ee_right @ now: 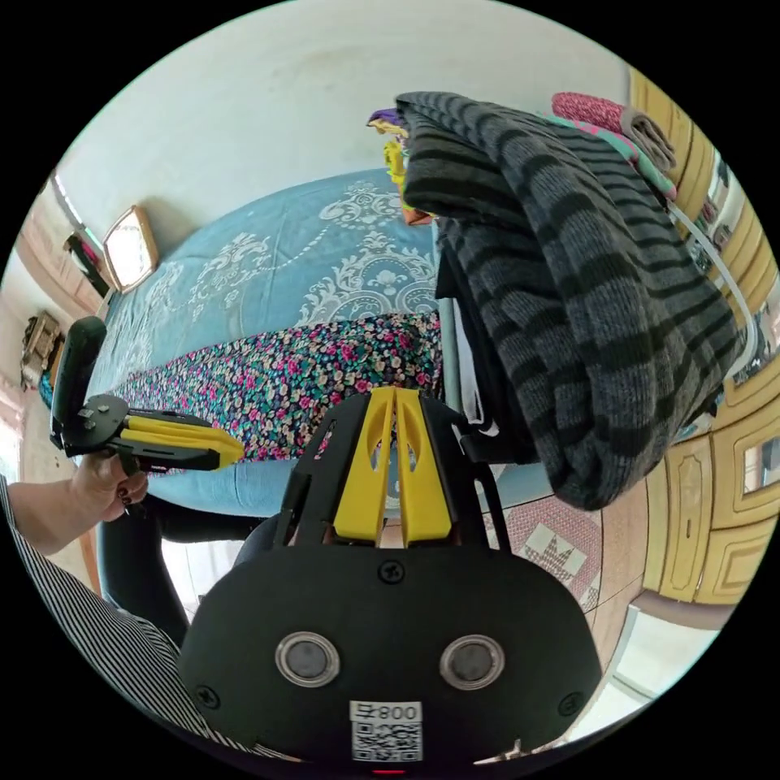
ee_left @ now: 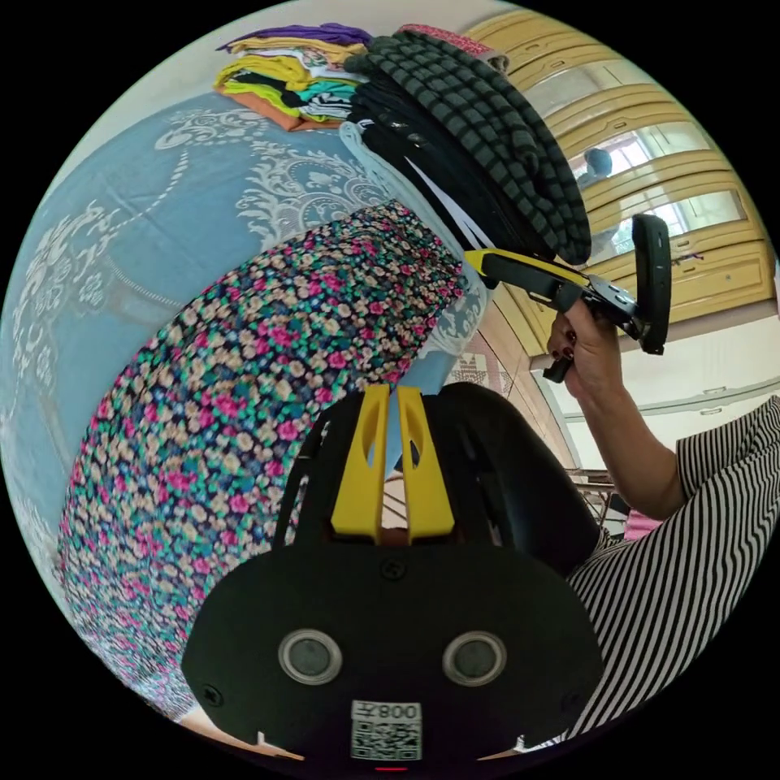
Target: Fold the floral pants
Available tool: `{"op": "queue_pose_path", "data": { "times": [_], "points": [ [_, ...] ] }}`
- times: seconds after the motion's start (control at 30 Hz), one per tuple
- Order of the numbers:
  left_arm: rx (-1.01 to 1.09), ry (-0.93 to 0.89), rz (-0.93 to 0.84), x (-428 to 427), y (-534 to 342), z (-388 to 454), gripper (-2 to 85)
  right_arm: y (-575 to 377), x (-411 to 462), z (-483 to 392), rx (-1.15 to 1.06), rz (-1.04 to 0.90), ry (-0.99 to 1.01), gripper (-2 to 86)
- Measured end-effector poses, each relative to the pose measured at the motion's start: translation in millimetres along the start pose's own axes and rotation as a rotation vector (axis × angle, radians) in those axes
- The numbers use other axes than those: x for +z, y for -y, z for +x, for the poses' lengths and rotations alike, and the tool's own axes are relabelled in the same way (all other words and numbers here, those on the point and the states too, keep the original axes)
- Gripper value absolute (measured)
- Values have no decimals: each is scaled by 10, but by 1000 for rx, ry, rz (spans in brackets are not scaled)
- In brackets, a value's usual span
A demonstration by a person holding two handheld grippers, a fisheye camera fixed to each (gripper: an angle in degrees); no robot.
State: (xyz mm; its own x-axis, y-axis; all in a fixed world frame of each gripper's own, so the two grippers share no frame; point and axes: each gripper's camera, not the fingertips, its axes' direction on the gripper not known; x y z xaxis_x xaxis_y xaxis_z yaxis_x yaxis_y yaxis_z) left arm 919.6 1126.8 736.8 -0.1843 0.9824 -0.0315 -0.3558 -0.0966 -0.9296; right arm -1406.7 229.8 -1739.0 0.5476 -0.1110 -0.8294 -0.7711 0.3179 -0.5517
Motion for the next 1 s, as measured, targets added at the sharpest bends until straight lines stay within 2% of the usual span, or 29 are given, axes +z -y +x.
{"op": "queue_pose_path", "data": {
  "times": [0.1,0.2,0.37,0.5,0.53,0.57,0.6,0.73,0.8,0.93,1.0],
  "points": [
    [-97,56,11,-63,-631,-337,24,163,-24,-370,-71,-44,54,0],
    [-230,92,16,-130,-1337,-684,24,364,-22,-868,-191,-102,206,0],
    [-483,159,91,-337,-2540,-1306,22,701,62,-2057,-417,-196,399,0],
    [-683,200,109,-369,-3438,-1881,13,812,245,-2847,-550,-288,415,0],
    [-712,194,81,-328,-3558,-1962,11,794,354,-3082,-596,-343,387,0],
    [-722,118,132,-314,-3791,-2075,9,786,415,-3251,-603,-382,339,0],
    [-767,74,149,-314,-4012,-2181,6,797,359,-3301,-611,-356,336,0],
    [-775,81,227,-397,-4526,-2403,4,992,164,-3611,-637,-394,338,0],
    [-783,112,297,-507,-4812,-2631,3,1151,50,-3811,-632,-376,379,0],
    [-828,190,368,-668,-5247,-3029,5,1490,-144,-4774,-740,-331,499,1],
    [-888,320,381,-778,-5615,-3255,8,1518,-161,-5284,-817,-329,536,1]
  ]
}}
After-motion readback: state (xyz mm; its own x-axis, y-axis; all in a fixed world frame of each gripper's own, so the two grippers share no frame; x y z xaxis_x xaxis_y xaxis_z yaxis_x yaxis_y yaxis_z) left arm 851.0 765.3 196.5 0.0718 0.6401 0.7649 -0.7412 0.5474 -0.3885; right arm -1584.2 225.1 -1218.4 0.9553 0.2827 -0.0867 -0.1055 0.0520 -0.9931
